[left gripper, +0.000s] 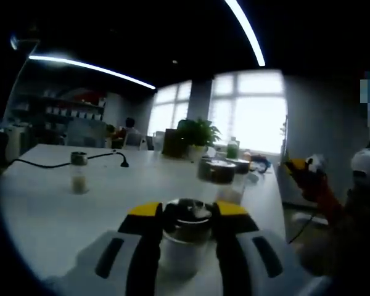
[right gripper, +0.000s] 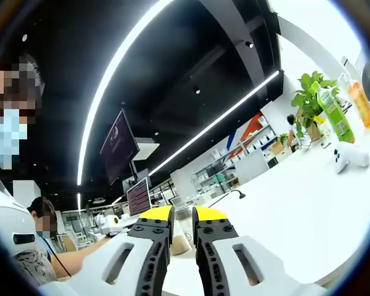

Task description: Rotate the seasoning bottle until the label or dispensing opening points toward the visible target arrow and the bottle remains upright within the marked orientation range

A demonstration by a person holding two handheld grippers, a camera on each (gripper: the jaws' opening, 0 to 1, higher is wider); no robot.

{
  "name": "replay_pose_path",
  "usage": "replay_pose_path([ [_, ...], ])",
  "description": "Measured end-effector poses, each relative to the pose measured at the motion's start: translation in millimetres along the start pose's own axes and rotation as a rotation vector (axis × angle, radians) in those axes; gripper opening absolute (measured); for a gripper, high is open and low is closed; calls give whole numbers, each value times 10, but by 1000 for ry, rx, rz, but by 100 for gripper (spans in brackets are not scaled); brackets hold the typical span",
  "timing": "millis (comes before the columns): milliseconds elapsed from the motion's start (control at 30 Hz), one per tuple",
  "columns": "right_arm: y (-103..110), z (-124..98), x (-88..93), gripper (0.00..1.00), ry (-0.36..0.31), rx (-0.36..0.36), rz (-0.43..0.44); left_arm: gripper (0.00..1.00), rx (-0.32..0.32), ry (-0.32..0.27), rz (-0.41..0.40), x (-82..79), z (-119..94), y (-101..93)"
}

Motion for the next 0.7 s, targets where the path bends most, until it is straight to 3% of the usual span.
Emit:
replay_pose_path([
  [700, -1, 27, 4, 10, 12, -5, 0, 34, 144, 57, 48, -36, 36, 52],
])
Point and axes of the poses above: the point that each gripper's makers call its tool centre point, and the gripper's own axes: z roughly forward along the fingers, y roughly to its left, x roughly out of its underside, the point moved 7 cm from there along -z, roughly backward along the fingers, and after that the axes turned 10 degrees about y, right-handed, at the moved point
